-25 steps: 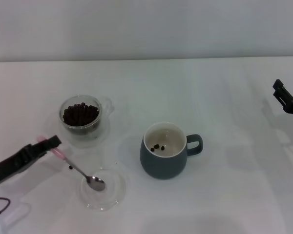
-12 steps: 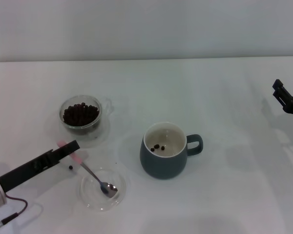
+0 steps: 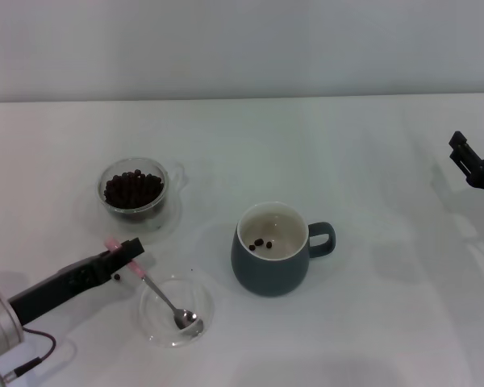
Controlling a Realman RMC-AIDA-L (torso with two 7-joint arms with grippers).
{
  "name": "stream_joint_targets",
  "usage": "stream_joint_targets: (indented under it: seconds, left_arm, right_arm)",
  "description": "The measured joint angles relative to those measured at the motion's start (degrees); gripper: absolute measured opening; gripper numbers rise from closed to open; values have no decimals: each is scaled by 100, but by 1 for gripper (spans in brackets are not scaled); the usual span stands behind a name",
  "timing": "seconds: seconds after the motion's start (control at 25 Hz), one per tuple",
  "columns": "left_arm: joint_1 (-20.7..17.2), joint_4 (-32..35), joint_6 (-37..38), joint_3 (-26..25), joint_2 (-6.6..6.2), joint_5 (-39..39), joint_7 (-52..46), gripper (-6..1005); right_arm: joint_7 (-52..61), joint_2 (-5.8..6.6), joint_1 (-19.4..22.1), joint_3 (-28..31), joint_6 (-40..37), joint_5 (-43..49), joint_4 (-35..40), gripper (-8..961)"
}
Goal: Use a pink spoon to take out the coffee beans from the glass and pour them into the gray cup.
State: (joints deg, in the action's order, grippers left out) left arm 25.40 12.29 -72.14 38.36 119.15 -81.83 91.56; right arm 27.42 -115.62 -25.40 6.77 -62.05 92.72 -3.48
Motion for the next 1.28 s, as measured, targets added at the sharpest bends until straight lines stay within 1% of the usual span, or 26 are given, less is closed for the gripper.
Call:
stream_joint_targets:
  seconds: [0.12,0.36,0.56,0.76,0.84,0.96,1.0,1.04,1.08,1.2,1.28]
  left_arm:
    - [31,-74,-2,6,3,4,290,185]
    - [17,-128,27,-40,0,-115,656,435]
    - [-205,-80,65,-48,-24,-642,1187,632]
    - [-303,-11,267,-48,-32,-839,1661,724]
    - [-381,-15,340,-48,-20,-1080,2021,761]
    - [-532,-50,249,-47,-7,-1496,2739,816]
    - [-616,-84,153,-46,3,-1713,3233,834]
    - [-616,-84,153,-46,3,-1713,3233,844]
    - [-642,-102,119,-45,5,-1806,3449,854]
    - [-677,-281,105,-45,8,-2233,4271,883]
    - [-710,-362,117,-45,9,-2534,4841,880]
  right_arm:
    - [0,-5,1,0,-1,0,-10,709]
    - [0,-12,9,0,-1,0,-38,709]
    - [0,-13,10,0,-1,0,-61,709]
    - [0,-14,10,0,-1,0,-74,709]
    - [7,-14,7,0,-1,0,-81,709]
    - [21,-13,10,0,-22,0,-94,709]
    - [26,-14,17,0,-32,0,-112,709]
    - [27,-13,24,0,-46,-11,-132,709]
    - [25,-13,30,0,-61,-33,-159,709]
    - [9,-13,65,0,-126,-145,-228,709]
    - [5,-13,106,0,-194,-167,-268,709]
